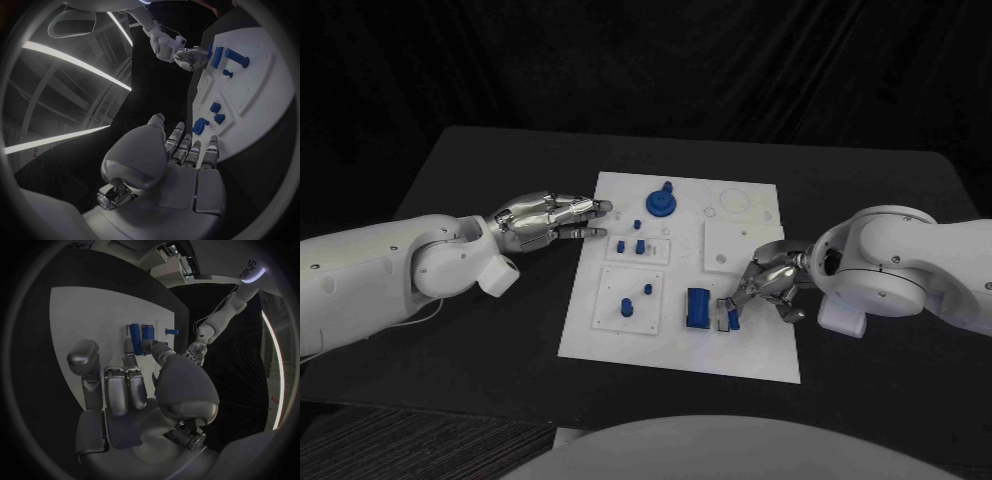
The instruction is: Assemble the parts on the task board
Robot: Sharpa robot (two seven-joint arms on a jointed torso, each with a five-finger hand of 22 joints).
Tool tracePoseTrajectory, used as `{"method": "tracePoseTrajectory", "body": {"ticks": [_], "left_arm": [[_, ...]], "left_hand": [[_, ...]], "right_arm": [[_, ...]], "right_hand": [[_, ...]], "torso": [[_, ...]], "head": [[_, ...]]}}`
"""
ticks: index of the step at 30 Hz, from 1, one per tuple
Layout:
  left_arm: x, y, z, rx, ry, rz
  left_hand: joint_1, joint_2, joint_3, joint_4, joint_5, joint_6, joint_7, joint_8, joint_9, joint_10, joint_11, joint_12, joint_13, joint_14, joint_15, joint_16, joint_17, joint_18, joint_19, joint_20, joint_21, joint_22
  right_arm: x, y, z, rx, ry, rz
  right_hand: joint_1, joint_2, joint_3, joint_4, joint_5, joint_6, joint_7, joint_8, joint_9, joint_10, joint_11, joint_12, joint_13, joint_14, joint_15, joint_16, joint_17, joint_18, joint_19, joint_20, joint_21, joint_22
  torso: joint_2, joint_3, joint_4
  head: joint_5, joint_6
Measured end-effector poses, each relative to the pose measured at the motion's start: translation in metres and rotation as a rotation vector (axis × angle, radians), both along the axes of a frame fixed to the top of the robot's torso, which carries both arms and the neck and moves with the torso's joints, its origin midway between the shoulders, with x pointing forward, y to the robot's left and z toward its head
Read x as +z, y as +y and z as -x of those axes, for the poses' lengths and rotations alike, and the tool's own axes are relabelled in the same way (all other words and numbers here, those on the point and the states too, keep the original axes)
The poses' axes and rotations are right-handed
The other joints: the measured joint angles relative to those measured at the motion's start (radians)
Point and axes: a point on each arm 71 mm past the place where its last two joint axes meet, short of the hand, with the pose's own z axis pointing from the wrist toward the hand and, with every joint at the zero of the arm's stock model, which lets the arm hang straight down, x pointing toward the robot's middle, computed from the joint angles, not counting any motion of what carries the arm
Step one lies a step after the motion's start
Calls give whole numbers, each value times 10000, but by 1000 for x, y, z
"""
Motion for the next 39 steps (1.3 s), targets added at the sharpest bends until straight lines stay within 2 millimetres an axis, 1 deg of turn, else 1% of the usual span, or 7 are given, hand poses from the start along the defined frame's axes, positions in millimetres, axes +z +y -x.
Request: {"method": "tracePoseTrajectory", "body": {"ticks": [6,10,13,24,26,31,39], "left_arm": [[0,0,0,-10,5,-2],[0,-1,0,-12,7,-4],[0,-1,0,-12,8,-5],[0,0,0,-9,10,-11],[0,-1,0,-14,10,-9],[0,-1,0,-19,10,-9],[0,-1,0,-16,11,-11]], "left_hand": [[0,0,0,0,0,0,0,0,0,0,0,0,0,0,0,0,0,-1,0,0,0,0],[0,0,0,0,0,0,0,0,0,-1,-1,-1,0,0,0,0,0,0,0,0,0,0],[0,0,0,0,0,0,0,0,0,-1,-1,-1,0,0,0,0,0,0,0,0,0,-1],[0,0,0,0,0,0,0,0,-1,-1,-1,-2,0,0,-1,0,0,0,0,0,0,0],[0,0,0,0,0,0,0,0,-1,-1,-1,-2,0,0,0,0,0,0,0,0,0,0],[0,0,0,0,0,0,0,0,-1,-1,-1,-2,-1,0,0,0,0,0,0,0,0,0],[0,0,0,0,0,0,0,0,-1,-1,-1,-2,0,0,0,0,0,0,0,0,0,-1]], "right_arm": [[-1,2,-1,-85,119,-108],[-1,3,-3,-87,116,-96],[-2,3,-4,-82,87,-61],[-2,1,-6,-6,-115,151],[-2,1,-6,6,-144,185],[-4,1,-6,29,-164,244],[-7,1,-4,64,-114,287]], "right_hand": [[-65,68,37,16,-139,-13,14,-1,-32,-1,1,0,-1,-1,0,0,0,0,0,0,-42,1],[-63,70,86,-32,-251,-15,15,-5,-58,-1,2,0,-2,0,1,0,0,1,0,0,-59,8],[-127,135,178,-124,-370,-17,17,-14,-65,-2,2,0,-2,0,2,0,0,0,0,0,-97,7],[-164,179,207,-100,-551,-32,32,-34,-114,-3,3,0,-3,-1,4,0,0,1,0,0,-158,6],[-193,231,207,-100,-628,-33,33,-52,-114,-3,3,0,-3,-1,4,0,0,0,0,0,-177,6],[-218,257,207,-100,-638,-72,-1,-60,-116,-3,4,0,-3,-1,5,0,0,-1,0,0,-235,6],[-204,270,208,-102,-716,-90,11,-79,-130,-4,4,0,-4,-1,6,0,0,-1,0,0,-270,5]], "torso": [[1,5,3],[0,5,4],[-2,5,3],[-6,5,2],[-6,6,2],[-5,8,2],[-4,8,0]], "head": [[-14,0],[-15,0],[4,0],[19,0],[13,0],[9,0],[15,0]]}}
